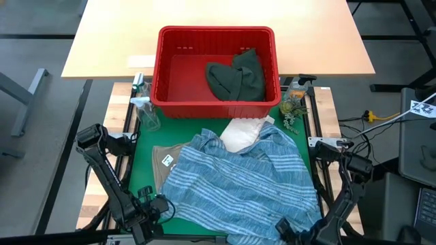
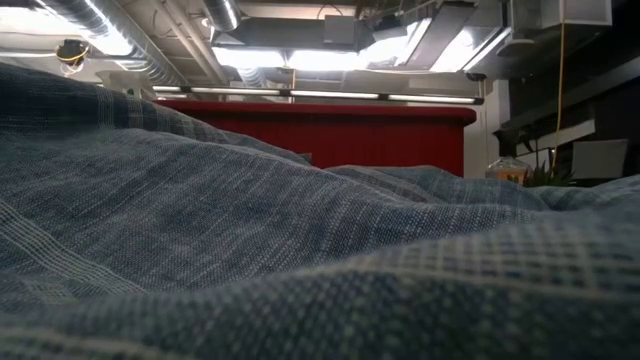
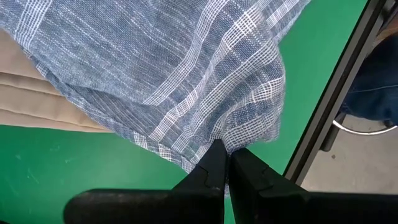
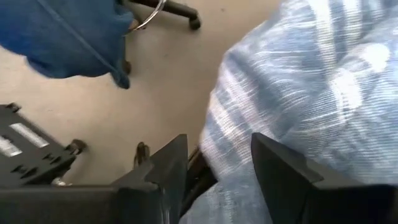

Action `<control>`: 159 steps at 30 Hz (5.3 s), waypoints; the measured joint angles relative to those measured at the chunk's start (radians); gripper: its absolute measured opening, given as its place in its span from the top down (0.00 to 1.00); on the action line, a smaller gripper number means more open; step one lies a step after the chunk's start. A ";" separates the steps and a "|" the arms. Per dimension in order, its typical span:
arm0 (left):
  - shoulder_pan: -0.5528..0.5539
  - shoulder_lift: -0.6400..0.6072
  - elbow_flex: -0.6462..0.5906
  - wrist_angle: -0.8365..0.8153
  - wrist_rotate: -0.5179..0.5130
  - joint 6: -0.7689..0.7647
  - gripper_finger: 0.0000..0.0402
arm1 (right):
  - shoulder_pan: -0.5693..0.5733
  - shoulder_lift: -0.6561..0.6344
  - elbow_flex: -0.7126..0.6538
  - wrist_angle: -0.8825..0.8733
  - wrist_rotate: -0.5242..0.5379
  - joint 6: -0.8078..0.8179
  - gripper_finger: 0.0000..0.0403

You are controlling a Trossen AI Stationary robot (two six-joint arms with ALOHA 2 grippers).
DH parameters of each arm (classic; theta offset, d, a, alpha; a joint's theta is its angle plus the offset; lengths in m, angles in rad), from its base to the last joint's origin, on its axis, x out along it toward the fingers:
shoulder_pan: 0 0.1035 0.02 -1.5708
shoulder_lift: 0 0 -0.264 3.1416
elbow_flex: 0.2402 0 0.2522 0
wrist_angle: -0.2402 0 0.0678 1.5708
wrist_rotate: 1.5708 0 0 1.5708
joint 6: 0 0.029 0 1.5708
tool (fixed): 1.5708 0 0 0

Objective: Fold Laundry from Bin
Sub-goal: Remove the blue polo shirt from the red bin

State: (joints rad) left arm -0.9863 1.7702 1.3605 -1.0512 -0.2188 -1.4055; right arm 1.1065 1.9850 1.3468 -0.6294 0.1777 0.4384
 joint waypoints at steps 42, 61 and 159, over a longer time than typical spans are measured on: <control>0.003 -0.005 0.173 -0.114 -0.022 0.029 1.00 | -0.006 0.058 0.511 -0.386 -0.013 0.296 0.99; 0.007 -0.006 0.375 -0.425 -0.167 0.001 1.00 | 0.067 0.055 0.768 -0.366 0.096 0.374 0.99; 0.518 -0.005 -0.019 -0.370 -0.369 0.242 0.71 | 0.116 0.047 0.299 -0.936 -0.319 1.234 0.63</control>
State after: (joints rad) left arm -0.4679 1.7649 1.3418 -1.4208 -0.5881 -1.1635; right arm 1.2228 2.0315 1.6459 -1.5652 -0.1415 1.6724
